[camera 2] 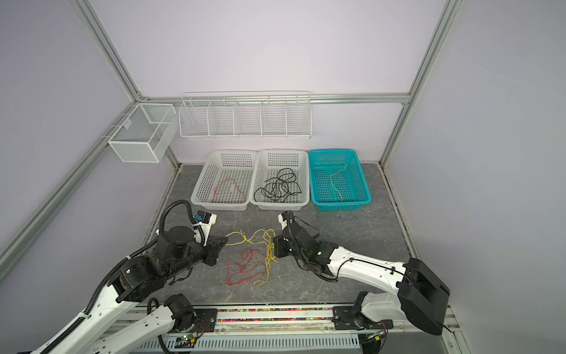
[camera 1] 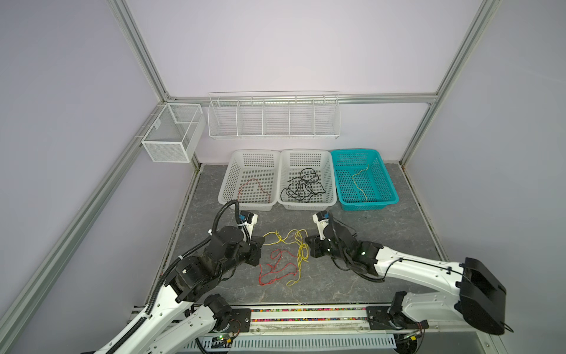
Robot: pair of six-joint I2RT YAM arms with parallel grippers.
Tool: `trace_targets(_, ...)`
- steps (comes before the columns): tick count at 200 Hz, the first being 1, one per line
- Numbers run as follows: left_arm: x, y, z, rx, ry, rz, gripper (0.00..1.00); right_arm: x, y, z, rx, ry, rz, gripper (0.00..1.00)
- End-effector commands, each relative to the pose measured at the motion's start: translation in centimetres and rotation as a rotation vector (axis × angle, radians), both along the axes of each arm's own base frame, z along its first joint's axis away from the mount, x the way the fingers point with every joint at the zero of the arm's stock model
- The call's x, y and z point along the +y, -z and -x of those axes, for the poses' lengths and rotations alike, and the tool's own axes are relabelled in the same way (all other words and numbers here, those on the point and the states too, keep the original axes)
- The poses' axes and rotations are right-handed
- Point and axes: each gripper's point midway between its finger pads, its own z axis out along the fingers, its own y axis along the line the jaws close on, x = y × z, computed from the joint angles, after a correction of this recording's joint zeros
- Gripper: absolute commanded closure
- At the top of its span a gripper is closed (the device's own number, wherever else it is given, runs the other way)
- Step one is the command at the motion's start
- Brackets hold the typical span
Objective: Untangle the cables
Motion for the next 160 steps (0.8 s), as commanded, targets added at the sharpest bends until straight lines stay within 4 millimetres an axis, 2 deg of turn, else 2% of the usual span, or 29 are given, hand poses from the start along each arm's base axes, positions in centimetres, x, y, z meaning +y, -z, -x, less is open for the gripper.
trace_targets(1,1.3,-0.3,-0.5,-0.028,-0.066,-0.025,1.00,-5.9,3.6,0.0,0.054,0.146,0.149,0.93)
trace_targets(53,1.9,-0.4,-0.7,-0.037,-0.095,-0.034,1.00,-12.5,4.5,-0.1,0.097,0.343,0.186,0.94)
trace_targets(88,2.3,-0.4,-0.9,-0.040,-0.116,-0.042,1.00,-15.2,4.8,0.0,0.130,0.419,0.178,0.94)
trace_targets(103,2.1,-0.4,-0.9,-0.040,-0.109,-0.037,1.00,-14.8,4.5,0.0,0.125,0.376,0.163,0.93)
trace_targets(123,1.4,-0.3,-0.7,-0.031,-0.079,-0.026,1.00,-12.7,3.6,0.2,0.117,0.244,0.146,0.83)
trace_targets(160,0.7,0.3,-0.6,-0.005,-0.048,-0.034,1.00,-10.0,3.0,0.6,0.139,0.102,0.119,0.64)
